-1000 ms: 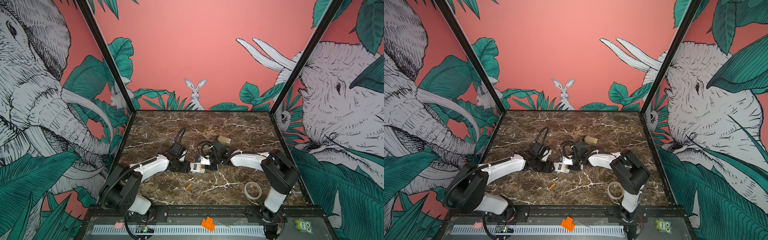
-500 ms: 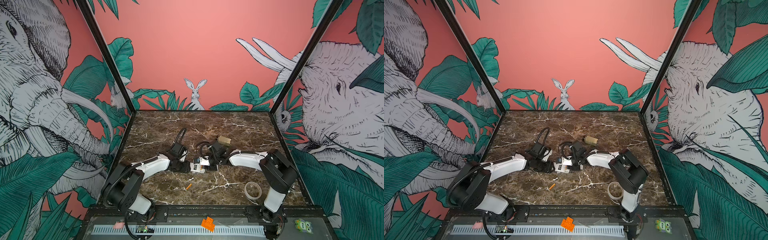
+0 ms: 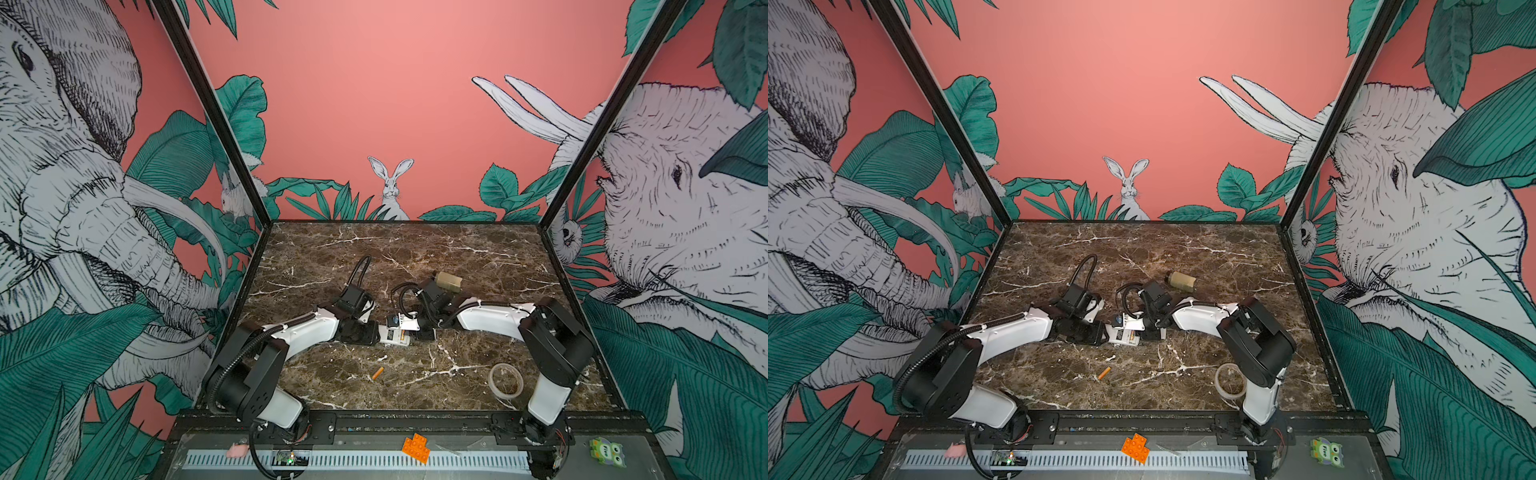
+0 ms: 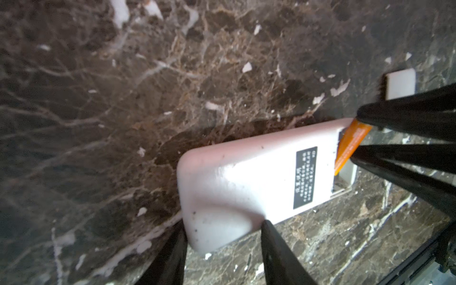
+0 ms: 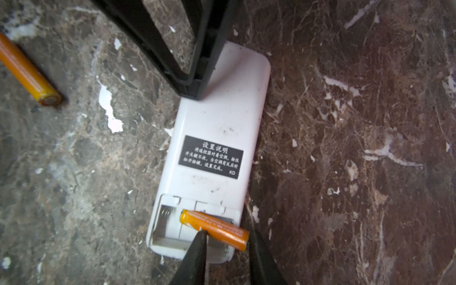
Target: Load the batteries into the remote control
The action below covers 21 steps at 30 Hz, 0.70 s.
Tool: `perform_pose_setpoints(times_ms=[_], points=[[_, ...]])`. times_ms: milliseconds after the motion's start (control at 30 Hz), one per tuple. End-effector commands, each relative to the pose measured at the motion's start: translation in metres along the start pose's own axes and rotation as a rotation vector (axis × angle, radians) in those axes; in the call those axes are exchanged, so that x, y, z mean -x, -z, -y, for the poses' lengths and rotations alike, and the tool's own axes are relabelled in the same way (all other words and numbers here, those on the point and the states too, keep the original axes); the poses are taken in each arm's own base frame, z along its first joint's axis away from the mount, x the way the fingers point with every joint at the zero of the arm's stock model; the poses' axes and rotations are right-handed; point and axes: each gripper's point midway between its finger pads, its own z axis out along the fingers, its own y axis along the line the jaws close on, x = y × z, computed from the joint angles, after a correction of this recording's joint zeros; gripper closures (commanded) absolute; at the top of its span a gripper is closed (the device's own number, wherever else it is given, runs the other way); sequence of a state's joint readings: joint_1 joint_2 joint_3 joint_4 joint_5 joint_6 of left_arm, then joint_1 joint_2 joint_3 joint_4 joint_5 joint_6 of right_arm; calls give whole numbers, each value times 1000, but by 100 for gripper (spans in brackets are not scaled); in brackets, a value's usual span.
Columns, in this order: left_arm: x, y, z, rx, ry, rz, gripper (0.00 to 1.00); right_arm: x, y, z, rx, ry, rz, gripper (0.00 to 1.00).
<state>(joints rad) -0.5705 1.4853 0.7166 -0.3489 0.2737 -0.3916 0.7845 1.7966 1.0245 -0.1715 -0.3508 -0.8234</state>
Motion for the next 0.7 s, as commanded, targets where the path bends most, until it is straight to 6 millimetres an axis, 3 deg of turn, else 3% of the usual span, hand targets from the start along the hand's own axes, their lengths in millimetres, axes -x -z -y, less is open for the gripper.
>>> perform_pose_setpoints(times_ms=[0, 667], points=[[-14, -11, -9, 16, 7, -33, 52, -12, -11, -15, 63, 9, -46, 73], [-19, -13, -11, 19, 13, -41, 53, -15, -16, -18, 59, 18, -87, 65]])
